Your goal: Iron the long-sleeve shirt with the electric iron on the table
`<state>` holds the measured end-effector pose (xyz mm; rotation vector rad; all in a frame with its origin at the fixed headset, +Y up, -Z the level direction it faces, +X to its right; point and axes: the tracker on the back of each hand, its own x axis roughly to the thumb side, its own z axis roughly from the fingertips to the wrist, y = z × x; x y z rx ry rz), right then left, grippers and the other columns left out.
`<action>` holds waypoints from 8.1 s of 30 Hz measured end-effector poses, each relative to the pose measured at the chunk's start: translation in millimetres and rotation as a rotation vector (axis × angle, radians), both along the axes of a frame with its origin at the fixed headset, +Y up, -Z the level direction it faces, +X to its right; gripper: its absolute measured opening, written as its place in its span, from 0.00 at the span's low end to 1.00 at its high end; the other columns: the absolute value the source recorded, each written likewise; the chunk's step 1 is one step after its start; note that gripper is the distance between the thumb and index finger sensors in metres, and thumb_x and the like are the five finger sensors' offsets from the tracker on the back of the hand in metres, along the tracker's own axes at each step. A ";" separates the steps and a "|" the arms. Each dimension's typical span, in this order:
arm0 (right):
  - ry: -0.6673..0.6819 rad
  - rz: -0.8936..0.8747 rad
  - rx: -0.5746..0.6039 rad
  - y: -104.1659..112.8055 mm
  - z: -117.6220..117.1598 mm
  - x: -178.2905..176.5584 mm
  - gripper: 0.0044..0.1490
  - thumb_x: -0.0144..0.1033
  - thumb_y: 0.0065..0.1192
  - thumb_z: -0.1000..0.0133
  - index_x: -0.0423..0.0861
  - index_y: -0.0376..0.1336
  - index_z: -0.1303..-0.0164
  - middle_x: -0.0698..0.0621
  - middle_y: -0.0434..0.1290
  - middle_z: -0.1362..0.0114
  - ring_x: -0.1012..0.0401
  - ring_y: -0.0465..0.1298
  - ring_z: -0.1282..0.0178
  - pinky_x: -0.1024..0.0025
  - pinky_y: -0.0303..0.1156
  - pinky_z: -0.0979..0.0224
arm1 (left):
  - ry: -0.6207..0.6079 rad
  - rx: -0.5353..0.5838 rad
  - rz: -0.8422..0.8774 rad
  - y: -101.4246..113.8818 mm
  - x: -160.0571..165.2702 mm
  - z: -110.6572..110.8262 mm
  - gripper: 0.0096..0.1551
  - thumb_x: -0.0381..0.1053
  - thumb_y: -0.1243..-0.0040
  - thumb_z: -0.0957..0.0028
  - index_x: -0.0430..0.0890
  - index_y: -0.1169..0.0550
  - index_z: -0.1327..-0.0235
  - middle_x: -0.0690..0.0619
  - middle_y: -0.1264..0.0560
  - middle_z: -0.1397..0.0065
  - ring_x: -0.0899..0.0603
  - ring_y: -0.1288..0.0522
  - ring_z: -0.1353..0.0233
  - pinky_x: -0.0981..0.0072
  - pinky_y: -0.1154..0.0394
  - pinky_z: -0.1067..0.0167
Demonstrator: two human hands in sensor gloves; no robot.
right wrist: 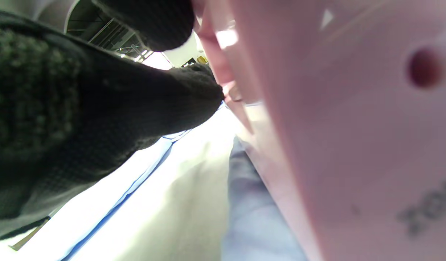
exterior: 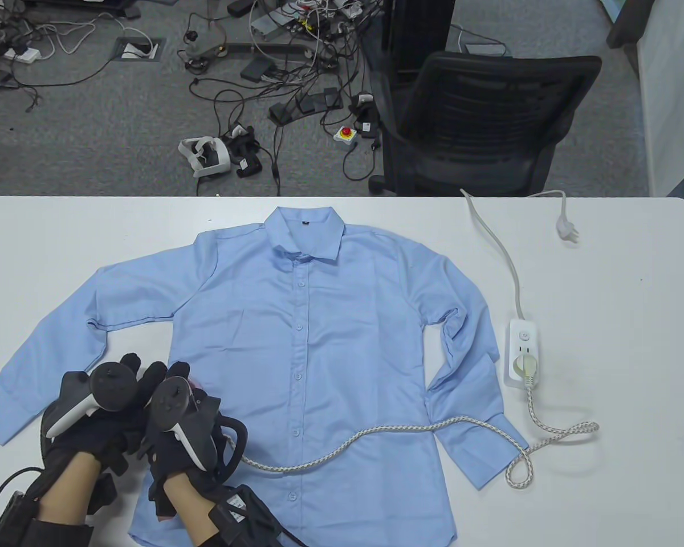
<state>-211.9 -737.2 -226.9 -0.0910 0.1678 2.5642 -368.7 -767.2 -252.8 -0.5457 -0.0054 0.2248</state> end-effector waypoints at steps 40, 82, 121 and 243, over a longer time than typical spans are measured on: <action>-0.312 0.031 0.007 -1.1 -5.5 112.5 0.47 0.48 0.59 0.54 0.58 0.41 0.28 0.47 0.65 0.42 0.66 0.76 0.61 0.74 0.76 0.54 | -0.076 0.026 -0.122 10.9 17.7 6.5 0.36 0.70 0.59 0.41 0.71 0.55 0.23 0.53 0.71 0.14 0.38 0.70 0.17 0.33 0.72 0.30; -0.128 0.021 -0.058 -1.6 80.2 11.9 0.49 0.50 0.57 0.52 0.53 0.38 0.28 0.48 0.67 0.46 0.67 0.77 0.64 0.76 0.78 0.58 | -0.053 -0.017 0.020 -9.6 1.3 0.0 0.35 0.69 0.56 0.41 0.71 0.52 0.23 0.52 0.68 0.14 0.38 0.70 0.17 0.32 0.72 0.30; -0.303 0.092 -0.058 0.1 72.1 104.2 0.49 0.49 0.57 0.52 0.53 0.37 0.28 0.49 0.67 0.46 0.67 0.77 0.64 0.75 0.78 0.58 | -0.068 -0.103 -0.106 -21.6 11.5 -3.9 0.45 0.72 0.44 0.48 0.73 0.54 0.24 0.53 0.68 0.13 0.37 0.70 0.17 0.31 0.73 0.30; -0.746 0.078 -0.009 60.0 -90.1 551.5 0.63 0.60 0.63 0.59 0.43 0.35 0.28 0.41 0.32 0.24 0.35 0.36 0.23 0.37 0.46 0.27 | -0.223 0.118 -0.066 -3.7 57.5 8.0 0.39 0.72 0.56 0.44 0.68 0.53 0.22 0.52 0.69 0.14 0.38 0.70 0.17 0.33 0.74 0.31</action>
